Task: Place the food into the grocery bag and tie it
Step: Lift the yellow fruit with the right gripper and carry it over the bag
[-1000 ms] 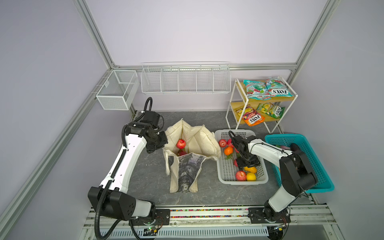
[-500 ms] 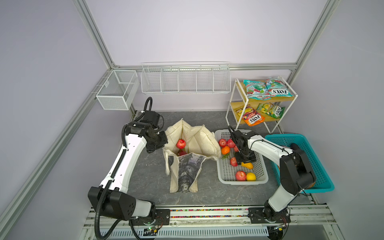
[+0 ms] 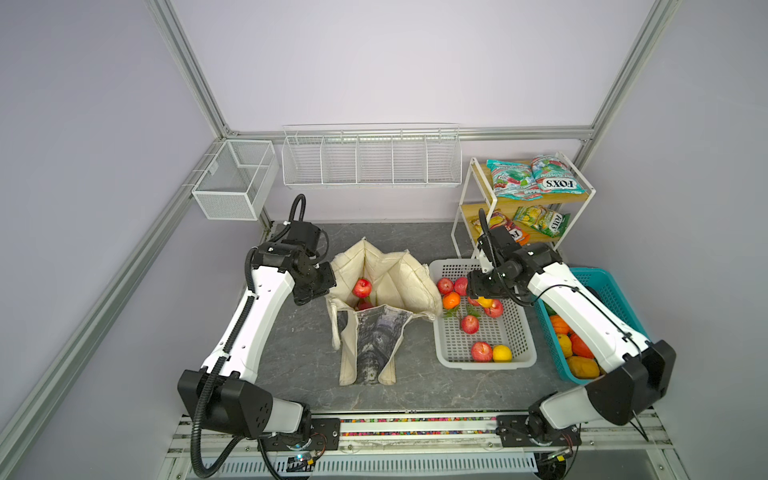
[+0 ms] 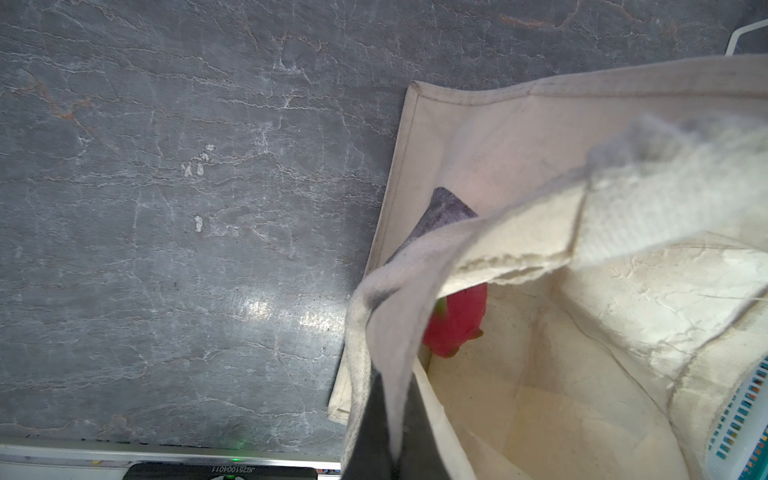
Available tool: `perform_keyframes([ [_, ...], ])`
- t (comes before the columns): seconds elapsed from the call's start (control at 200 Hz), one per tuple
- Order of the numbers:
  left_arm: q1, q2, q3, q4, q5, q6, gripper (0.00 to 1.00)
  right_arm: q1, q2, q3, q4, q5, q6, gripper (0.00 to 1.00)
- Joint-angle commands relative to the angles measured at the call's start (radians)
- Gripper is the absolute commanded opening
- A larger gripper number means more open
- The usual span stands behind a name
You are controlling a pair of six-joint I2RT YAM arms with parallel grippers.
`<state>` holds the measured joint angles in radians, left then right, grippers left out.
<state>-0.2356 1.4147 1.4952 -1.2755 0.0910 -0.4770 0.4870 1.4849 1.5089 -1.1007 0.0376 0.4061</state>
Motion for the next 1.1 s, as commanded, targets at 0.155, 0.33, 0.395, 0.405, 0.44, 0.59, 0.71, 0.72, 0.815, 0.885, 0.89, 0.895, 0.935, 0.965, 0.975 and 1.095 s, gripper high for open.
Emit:
perform_keyframes([
  [0.155, 0.004, 0.002, 0.027, 0.015, 0.028, 0.004, 0.0, 0.208, 0.138, 0.296, 0.132, -0.181, -0.001, 0.5],
  [0.33, 0.004, 0.003, 0.025, 0.022, 0.036, 0.006, 0.0, 0.303, 0.229, 0.385, 0.193, -0.239, -0.067, 0.5],
  [0.395, 0.004, 0.003, 0.024, 0.024, 0.038, 0.006, 0.0, 0.331, 0.264, 0.413, 0.196, -0.26, -0.103, 0.5],
  [0.405, 0.004, 0.003, 0.024, 0.024, 0.039, 0.006, 0.0, 0.332, 0.266, 0.415, 0.197, -0.261, -0.105, 0.5],
  [0.44, 0.004, 0.002, 0.024, 0.024, 0.042, 0.004, 0.0, 0.343, 0.282, 0.423, 0.201, -0.27, -0.119, 0.5],
  [0.59, 0.004, 0.001, 0.019, 0.028, 0.05, 0.003, 0.0, 0.373, 0.33, 0.416, 0.253, -0.297, -0.159, 0.49],
  [0.71, 0.004, -0.002, 0.018, 0.028, 0.053, 0.002, 0.0, 0.378, 0.363, 0.396, 0.321, -0.297, -0.183, 0.47],
  [0.72, 0.004, -0.002, 0.019, 0.027, 0.053, 0.001, 0.0, 0.378, 0.365, 0.395, 0.326, -0.297, -0.184, 0.47],
  [0.815, 0.004, -0.004, 0.023, 0.027, 0.058, 0.0, 0.0, 0.378, 0.4, 0.396, 0.357, -0.303, -0.198, 0.46],
  [0.885, 0.004, -0.007, 0.027, 0.025, 0.058, 0.001, 0.0, 0.38, 0.423, 0.398, 0.369, -0.313, -0.199, 0.46],
  [0.89, 0.004, -0.008, 0.027, 0.025, 0.058, 0.001, 0.0, 0.38, 0.425, 0.398, 0.369, -0.313, -0.199, 0.46],
  [0.895, 0.004, -0.009, 0.027, 0.025, 0.058, 0.001, 0.0, 0.38, 0.426, 0.398, 0.37, -0.314, -0.198, 0.46],
  [0.935, 0.004, -0.009, 0.027, 0.025, 0.059, 0.002, 0.0, 0.382, 0.438, 0.398, 0.373, -0.318, -0.197, 0.46],
  [0.965, 0.004, -0.01, 0.028, 0.025, 0.059, 0.002, 0.0, 0.385, 0.443, 0.395, 0.378, -0.32, -0.197, 0.46],
  [0.975, 0.004, -0.01, 0.029, 0.025, 0.059, 0.002, 0.0, 0.384, 0.445, 0.394, 0.38, -0.319, -0.197, 0.46],
  [1.095, 0.004, -0.014, 0.03, 0.028, 0.059, 0.001, 0.0, 0.396, 0.468, 0.375, 0.41, -0.317, -0.209, 0.46],
])
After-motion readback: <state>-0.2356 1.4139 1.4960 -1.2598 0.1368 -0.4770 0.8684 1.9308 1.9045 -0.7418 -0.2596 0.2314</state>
